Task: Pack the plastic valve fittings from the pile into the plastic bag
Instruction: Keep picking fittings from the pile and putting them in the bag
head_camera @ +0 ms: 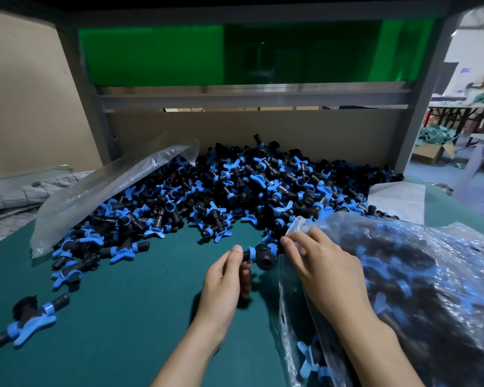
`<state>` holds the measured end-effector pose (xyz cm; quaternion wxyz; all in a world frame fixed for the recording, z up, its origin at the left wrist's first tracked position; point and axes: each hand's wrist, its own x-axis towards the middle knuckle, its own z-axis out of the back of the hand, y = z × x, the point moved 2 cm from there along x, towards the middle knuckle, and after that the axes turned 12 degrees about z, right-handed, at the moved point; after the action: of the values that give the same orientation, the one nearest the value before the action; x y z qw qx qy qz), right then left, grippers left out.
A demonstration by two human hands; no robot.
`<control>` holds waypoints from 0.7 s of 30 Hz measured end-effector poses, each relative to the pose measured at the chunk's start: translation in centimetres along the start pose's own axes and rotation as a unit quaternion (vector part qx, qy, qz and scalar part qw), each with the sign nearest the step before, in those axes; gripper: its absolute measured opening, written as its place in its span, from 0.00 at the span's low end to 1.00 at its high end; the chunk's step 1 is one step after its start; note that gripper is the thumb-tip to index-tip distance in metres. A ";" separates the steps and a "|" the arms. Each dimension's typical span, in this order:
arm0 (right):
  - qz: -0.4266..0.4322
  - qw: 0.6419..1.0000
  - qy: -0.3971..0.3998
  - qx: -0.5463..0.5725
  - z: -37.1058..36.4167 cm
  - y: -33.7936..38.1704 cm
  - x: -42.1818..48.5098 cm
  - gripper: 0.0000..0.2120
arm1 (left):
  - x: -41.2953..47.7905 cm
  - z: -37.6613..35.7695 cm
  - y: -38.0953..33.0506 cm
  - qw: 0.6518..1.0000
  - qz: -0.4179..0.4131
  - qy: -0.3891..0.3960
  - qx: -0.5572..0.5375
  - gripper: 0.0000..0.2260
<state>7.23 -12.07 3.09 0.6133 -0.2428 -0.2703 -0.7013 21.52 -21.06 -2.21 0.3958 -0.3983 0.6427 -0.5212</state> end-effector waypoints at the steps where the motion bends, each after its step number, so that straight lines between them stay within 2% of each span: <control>1: -0.001 1.000 0.000 -0.003 0.0 0.0 0.0 0.17 | 0.0 0.0 0.0 1.000 0.000 0.001 0.000 0.16; 6: -0.004 1.000 0.007 0.000 0.2 0.1 0.2 0.18 | 0.0 -0.1 -0.2 0.998 0.036 -0.027 -0.039 0.13; 10: -0.011 0.999 0.006 0.033 0.4 0.1 0.1 0.07 | 0.0 0.4 -0.7 0.980 0.092 -0.029 -0.175 0.13; 13: -0.014 0.999 0.009 0.048 0.4 0.0 0.0 0.07 | 0.0 1.0 -1.1 0.965 0.105 -0.007 -0.242 0.12; 17: -0.026 0.997 -0.012 0.071 0.5 -0.1 0.1 0.09 | -0.1 1.0 -1.2 0.964 0.102 -0.015 -0.246 0.11; 21: -0.053 0.987 -0.059 0.138 0.8 -0.4 0.6 0.10 | -0.8 0.3 -1.2 0.983 0.068 -0.001 -0.170 0.10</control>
<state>6.81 -11.87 4.05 0.5860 -0.1825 -0.4129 -0.6729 22.19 -20.61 -0.96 0.3579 -0.4155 0.7472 -0.3755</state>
